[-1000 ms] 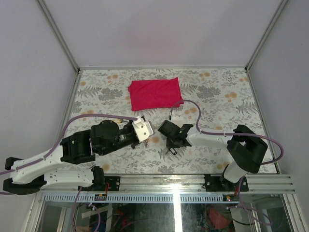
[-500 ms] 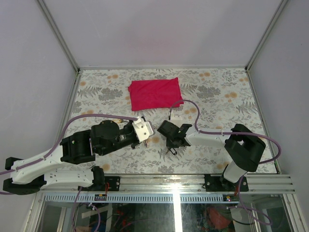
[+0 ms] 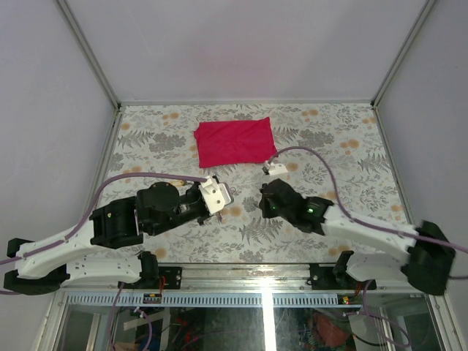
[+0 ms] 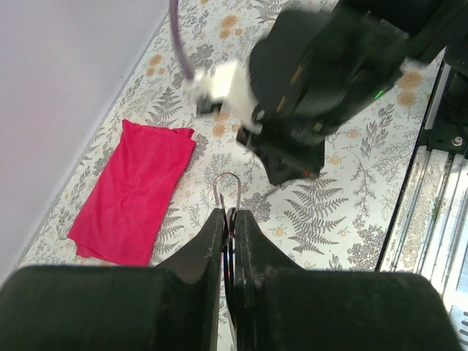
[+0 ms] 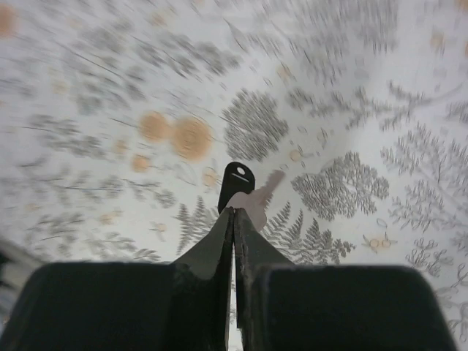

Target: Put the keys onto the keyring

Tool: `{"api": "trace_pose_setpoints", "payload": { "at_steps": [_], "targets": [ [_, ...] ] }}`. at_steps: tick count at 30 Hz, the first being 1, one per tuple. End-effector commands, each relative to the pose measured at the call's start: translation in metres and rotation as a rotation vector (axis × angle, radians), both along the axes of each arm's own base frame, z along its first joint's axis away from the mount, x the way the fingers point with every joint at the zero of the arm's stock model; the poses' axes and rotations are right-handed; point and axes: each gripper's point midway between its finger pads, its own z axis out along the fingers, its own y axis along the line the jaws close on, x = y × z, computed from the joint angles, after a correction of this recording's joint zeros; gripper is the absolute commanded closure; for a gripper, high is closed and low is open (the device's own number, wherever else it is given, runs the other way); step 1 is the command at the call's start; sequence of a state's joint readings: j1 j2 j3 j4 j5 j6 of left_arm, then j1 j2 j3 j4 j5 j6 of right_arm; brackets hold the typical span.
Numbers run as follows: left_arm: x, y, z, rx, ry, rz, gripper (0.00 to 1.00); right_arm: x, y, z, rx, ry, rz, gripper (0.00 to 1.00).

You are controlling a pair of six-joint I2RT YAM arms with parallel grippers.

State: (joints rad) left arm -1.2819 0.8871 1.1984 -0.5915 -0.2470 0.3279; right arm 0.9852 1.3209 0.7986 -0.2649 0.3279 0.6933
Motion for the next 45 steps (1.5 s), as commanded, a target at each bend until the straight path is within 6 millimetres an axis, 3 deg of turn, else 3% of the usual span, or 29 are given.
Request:
{"api": "trace_pose_setpoints", "payload": {
  "at_steps": [1, 10, 14, 18, 22, 24, 29, 36, 45],
  "targets": [
    [0.005, 0.004, 0.031, -0.098, -0.044, 0.025, 1.0, 0.009, 0.011, 0.1, 0.242, -0.373, 0.199, 1.0],
    [0.001, -0.008, 0.051, -0.156, -0.087, -0.029, 1.0, -0.029, -0.006, 0.241, 0.429, -0.754, 0.443, 1.0],
    [-0.005, -0.013, 0.061, -0.181, -0.105, -0.079, 1.0, -0.043, -0.004, 0.288, 0.467, -0.885, 0.545, 1.0],
    [-0.011, -0.017, 0.068, -0.196, -0.118, -0.125, 1.0, -0.055, 0.006, 0.322, 0.464, -0.953, 0.675, 1.0],
    [-0.015, -0.02, 0.066, -0.171, -0.131, -0.157, 1.0, -0.051, 0.019, 0.334, 0.368, -0.934, 0.768, 1.0],
    [-0.015, -0.021, 0.063, -0.155, -0.129, -0.164, 1.0, -0.041, 0.025, 0.329, 0.318, -0.902, 0.801, 1.0],
    [-0.014, -0.023, 0.058, -0.123, -0.128, -0.169, 1.0, -0.02, 0.028, 0.334, 0.44, -0.811, 0.938, 1.0],
    [-0.016, -0.029, 0.06, -0.096, -0.126, -0.198, 1.0, -0.052, 0.035, 0.344, 0.596, -0.747, 1.259, 1.0],
    [-0.013, -0.037, 0.061, -0.074, -0.13, -0.197, 1.0, -0.071, 0.035, 0.347, 0.658, -0.73, 1.406, 1.0]
  ]
}}
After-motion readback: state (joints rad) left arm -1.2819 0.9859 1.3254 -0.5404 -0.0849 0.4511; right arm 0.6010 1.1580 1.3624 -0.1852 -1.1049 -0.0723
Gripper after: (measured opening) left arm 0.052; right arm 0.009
